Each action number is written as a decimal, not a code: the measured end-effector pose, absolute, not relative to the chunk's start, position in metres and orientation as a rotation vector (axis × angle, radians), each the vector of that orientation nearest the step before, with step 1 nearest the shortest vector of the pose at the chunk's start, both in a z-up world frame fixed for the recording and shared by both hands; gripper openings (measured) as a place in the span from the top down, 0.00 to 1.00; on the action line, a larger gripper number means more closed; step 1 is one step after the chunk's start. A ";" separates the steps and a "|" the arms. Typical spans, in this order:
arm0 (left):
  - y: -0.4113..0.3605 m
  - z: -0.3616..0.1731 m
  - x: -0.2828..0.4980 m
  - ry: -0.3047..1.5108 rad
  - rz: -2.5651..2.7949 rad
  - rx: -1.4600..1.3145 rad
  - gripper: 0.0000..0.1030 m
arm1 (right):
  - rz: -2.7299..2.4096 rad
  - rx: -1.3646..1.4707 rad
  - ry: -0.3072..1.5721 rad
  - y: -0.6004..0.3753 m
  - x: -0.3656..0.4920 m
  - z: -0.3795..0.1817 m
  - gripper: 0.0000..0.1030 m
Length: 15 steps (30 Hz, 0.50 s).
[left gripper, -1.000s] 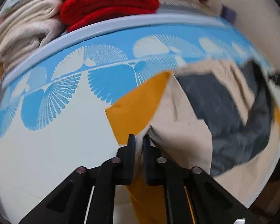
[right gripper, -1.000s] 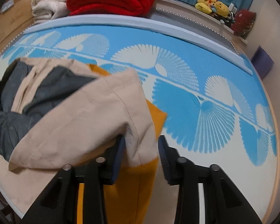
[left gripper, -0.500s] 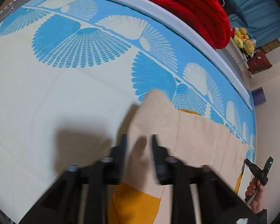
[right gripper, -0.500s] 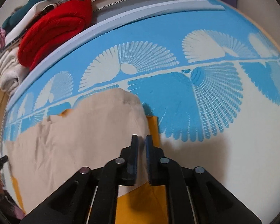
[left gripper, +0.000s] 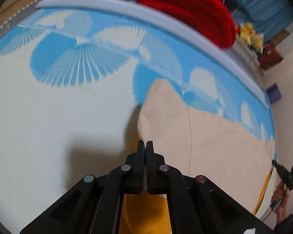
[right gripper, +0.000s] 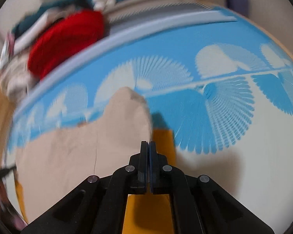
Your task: Fold large clothes
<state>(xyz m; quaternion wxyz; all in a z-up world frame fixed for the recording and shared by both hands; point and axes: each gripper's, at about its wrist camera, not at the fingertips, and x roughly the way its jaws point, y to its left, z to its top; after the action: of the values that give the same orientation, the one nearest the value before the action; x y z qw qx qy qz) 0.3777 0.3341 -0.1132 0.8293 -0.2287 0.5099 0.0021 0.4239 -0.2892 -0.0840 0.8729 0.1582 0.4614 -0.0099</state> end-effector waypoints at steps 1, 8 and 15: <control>0.331 -0.113 0.377 1.080 0.016 -0.469 1.00 | -0.029 0.337 0.949 -0.291 0.424 -0.082 0.99; 0.305 -0.158 0.387 1.266 0.095 -0.294 0.92 | -0.153 0.135 1.128 -0.266 0.441 -0.125 0.99; 0.309 -0.130 0.375 1.239 0.023 -0.296 0.69 | -0.201 0.075 1.163 -0.267 0.435 -0.118 0.89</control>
<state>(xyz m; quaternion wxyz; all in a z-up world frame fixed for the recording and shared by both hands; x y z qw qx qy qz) 0.3746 0.3093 -0.1303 0.8038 -0.1382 0.5785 0.0108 0.4346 -0.2670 -0.1181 0.8302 0.0354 0.5482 -0.0947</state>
